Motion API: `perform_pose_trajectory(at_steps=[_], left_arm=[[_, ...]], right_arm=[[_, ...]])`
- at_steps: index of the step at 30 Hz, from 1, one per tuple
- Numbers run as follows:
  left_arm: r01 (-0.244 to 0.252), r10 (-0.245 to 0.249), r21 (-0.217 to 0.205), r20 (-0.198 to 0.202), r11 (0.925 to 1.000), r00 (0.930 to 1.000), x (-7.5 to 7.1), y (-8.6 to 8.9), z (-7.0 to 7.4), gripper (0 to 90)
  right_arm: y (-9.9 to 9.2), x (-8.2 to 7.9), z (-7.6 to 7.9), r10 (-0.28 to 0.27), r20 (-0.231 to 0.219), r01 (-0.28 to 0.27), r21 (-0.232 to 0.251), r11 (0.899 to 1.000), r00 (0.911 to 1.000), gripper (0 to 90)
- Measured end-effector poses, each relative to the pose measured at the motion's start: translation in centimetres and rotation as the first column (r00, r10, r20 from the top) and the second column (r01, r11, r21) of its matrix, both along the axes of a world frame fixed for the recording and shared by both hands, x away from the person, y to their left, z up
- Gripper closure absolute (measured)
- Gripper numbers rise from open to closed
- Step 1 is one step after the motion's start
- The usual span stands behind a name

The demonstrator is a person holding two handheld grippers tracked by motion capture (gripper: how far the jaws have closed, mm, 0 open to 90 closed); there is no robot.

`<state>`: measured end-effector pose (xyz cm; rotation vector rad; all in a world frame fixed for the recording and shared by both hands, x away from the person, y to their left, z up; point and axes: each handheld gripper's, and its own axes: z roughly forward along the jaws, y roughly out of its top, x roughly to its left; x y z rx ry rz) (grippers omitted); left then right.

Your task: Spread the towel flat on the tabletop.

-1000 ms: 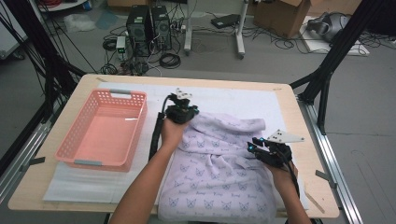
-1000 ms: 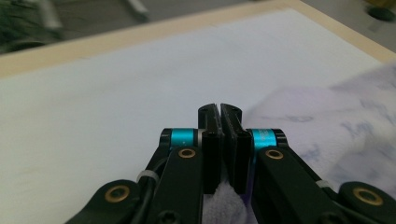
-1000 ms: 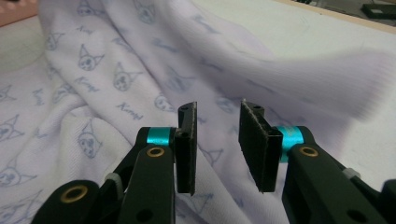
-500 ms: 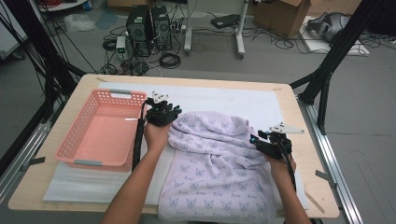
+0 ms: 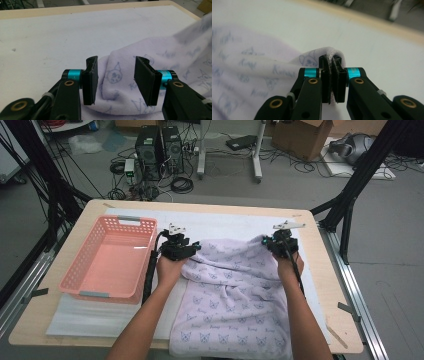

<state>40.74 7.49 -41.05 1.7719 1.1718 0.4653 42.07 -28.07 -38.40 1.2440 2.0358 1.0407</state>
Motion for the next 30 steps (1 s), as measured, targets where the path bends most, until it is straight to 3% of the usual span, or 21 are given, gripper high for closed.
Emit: perform_pose_trajectory(at_steps=[2, 4, 5, 6, 7, 8, 10, 15, 18, 19, 20, 22, 26, 30], left_arm=[[0.006, -0.006, 0.009, -0.006, 0.9999, 1.0000, 0.0, -0.1, -0.2, 53.7], [0.013, -0.013, 0.008, -0.015, 0.9999, 0.9998, -0.1, -0.2, -0.4, 52.3], [0.016, -0.016, 0.009, -0.020, 0.9998, 0.9997, -0.3, -0.3, -0.7, 51.5], [0.022, -0.022, 0.013, -0.022, 0.9997, 0.9995, -0.3, -0.3, -0.8, 50.6], [0.025, -0.024, 0.016, -0.032, 0.9996, 0.9992, -0.4, -0.3, -1.1, 49.6], [0.028, -0.027, 0.019, -0.041, 0.9994, 0.9988, -0.5, -0.3, -1.3, 48.2], [0.032, -0.031, 0.021, -0.066, 0.9993, 0.9974, -0.6, -0.3, -1.8, 46.2], [0.071, -0.065, 0.040, -0.133, 0.9967, 0.9890, -1.0, -0.7, -3.1, 40.3], [0.110, -0.098, 0.069, -0.155, 0.9915, 0.9830, -1.1, -1.2, -3.6, 39.7], [0.116, -0.102, 0.094, -0.144, 0.9888, 0.9843, -1.2, -1.3, -3.5, 40.4], [0.133, -0.120, 0.084, -0.151, 0.9875, 0.9813, -1.3, -1.4, -3.5, 48.7], [0.105, -0.087, 0.103, -0.160, 0.9891, 0.9832, -1.3, -1.6, -3.3, 81.6], [0.004, 0.005, 0.088, -0.101, 0.9961, 0.9949, -0.8, -1.2, -3.1, 84.0], [-0.106, 0.108, 0.059, -0.027, 0.9926, 0.9938, 0.0, 0.1, -2.1, 84.2]], right_arm=[[-0.4, 0.0, 1.5, -0.033, 0.133, 0.028, 0.033, 0.999, 0.9906, 86.9], [-0.9, -0.1, 2.3, -0.066, 0.225, 0.055, 0.054, 0.997, 0.9722, 86.5], [-1.2, -0.2, 2.6, -0.091, 0.254, 0.079, 0.060, 0.995, 0.9628, 84.4], [-1.5, 0.0, 2.5, -0.130, 0.249, 0.122, 0.048, 0.991, 0.9597, 79.1], [-1.7, 0.2, 2.3, -0.141, 0.217, 0.137, 0.036, 0.990, 0.9659, 73.0], [-1.9, 0.5, 1.9, -0.154, 0.154, 0.153, 0.018, 0.988, 0.9761, 65.3], [-2.1, 0.4, 1.2, -0.163, 0.072, 0.164, -0.002, 0.986, 0.9840, 59.6], [-3.1, -1.3, 0.5, -0.137, 0.043, 0.137, 0.010, 0.991, 0.9896, 54.3], [-3.9, -2.4, 0.2, -0.084, 0.010, 0.084, 0.041, 0.996, 0.9964, 52.7], [-4.1, -2.9, 0.1, -0.070, 0.001, 0.070, 0.036, 0.997, 0.9975, 52.4], [-4.3, -3.4, -0.1, -0.052, -0.005, 0.053, 0.022, 0.998, 0.9986, 52.0], [-4.8, -4.0, -0.8, -0.009, -0.054, 0.010, 0.022, 1.000, 0.9985, 47.6], [-5.3, -5.3, -2.7, 0.082, -0.113, -0.083, -0.002, 0.997, 0.9901, 46.0], [-5.6, -5.8, -4.7, 0.113, -0.186, -0.112, 0.015, 0.994, 0.9760, 41.2]])
